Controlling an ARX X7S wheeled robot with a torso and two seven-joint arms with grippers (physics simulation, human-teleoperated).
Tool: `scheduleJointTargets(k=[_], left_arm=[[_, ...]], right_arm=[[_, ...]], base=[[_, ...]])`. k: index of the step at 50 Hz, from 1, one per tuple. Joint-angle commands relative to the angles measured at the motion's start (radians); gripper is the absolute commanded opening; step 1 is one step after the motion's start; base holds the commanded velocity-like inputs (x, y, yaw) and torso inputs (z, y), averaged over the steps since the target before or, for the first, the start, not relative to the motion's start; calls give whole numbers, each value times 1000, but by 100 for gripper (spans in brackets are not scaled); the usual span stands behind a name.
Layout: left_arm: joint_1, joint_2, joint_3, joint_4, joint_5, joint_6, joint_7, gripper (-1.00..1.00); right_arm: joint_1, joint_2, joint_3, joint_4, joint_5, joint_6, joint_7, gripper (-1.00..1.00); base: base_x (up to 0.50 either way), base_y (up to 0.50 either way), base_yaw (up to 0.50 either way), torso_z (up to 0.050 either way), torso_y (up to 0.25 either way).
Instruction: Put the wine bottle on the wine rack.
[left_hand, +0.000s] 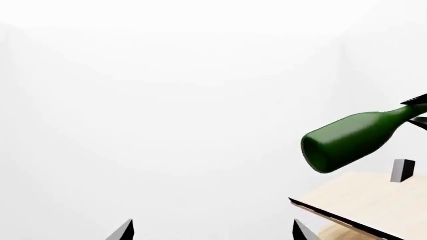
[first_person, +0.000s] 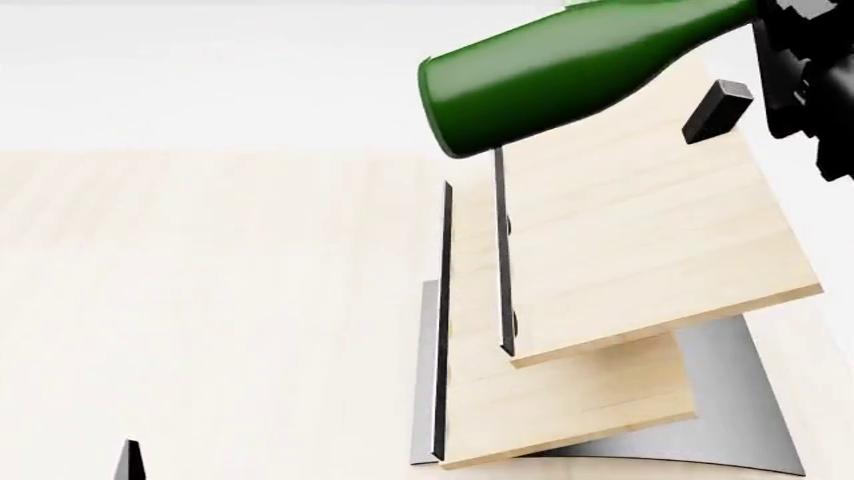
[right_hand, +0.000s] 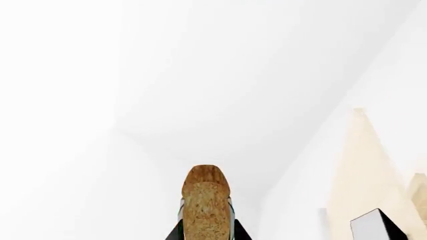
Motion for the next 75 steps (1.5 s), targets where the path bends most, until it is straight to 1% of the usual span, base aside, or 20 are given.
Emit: scheduleJointTargets(k=[1, 18, 39, 75], left_arm=[[-2, 0, 5, -3, 2, 0, -1, 100], [-1, -1, 10, -4, 5, 2, -4, 100], [-6, -2, 17, -13, 7, 3, -5, 100], [-11, -5, 26, -11, 9, -4, -11, 100]], right_arm=[[-20, 43, 42, 9, 10, 26, -40, -100], [-52, 89, 41, -2, -2, 54, -73, -100], [-78, 100, 32, 37, -14, 80, -124, -100], [-154, 116, 51, 12, -5, 71, -173, -100]], base=[[0, 0, 0, 0, 0], [0, 0, 0, 0, 1], [0, 0, 0, 1, 1], [0, 0, 0, 0, 1]])
